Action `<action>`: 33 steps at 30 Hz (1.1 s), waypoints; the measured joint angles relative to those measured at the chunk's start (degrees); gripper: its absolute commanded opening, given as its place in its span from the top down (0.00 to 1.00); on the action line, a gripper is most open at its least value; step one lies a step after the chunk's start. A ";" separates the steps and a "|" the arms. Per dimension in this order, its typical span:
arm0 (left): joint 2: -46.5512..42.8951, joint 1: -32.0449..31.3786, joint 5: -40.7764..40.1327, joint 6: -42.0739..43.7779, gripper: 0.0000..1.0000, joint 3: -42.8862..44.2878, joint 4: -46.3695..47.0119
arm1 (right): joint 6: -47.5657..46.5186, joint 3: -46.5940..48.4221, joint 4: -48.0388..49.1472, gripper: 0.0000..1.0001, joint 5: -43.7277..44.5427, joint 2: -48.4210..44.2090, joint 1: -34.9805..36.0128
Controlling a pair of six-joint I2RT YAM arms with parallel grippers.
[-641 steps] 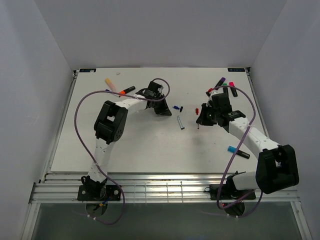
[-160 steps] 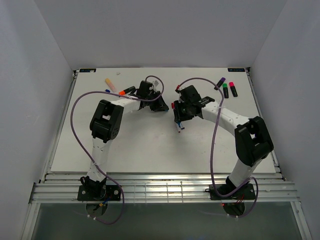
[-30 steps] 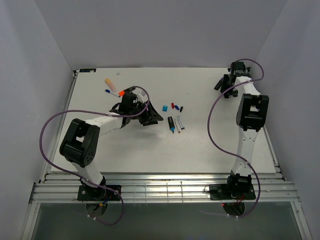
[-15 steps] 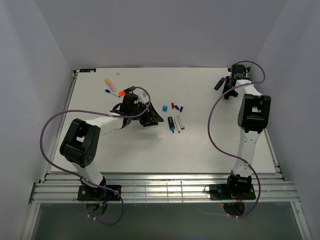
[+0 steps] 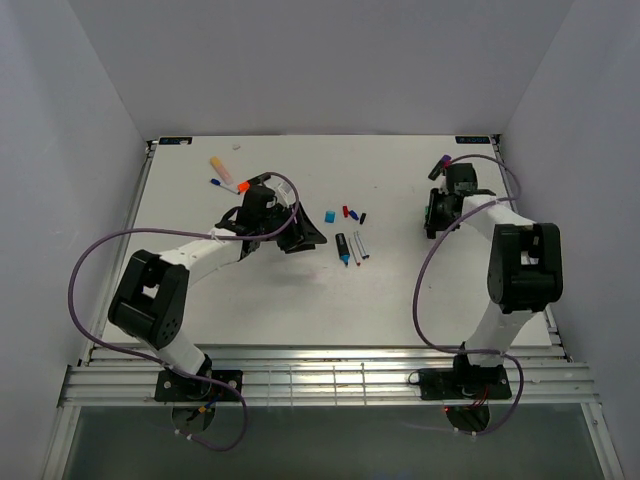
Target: Open the pen caps
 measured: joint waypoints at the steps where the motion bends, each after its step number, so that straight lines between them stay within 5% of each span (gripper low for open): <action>1: -0.39 0.00 -0.11 -0.11 0.42 -0.02 -0.28 | 0.81 -2.75 -0.31 0.92 -0.92 -3.91 2.14; 11: -1.36 -0.11 0.55 -2.73 0.34 -0.61 0.66 | 5.86 -14.86 3.58 0.92 -8.52 -26.14 23.43; 33: -4.44 -6.10 -2.84 -6.51 0.33 -2.49 3.58 | 12.79 -20.28 10.16 0.92 -16.65 -27.52 37.59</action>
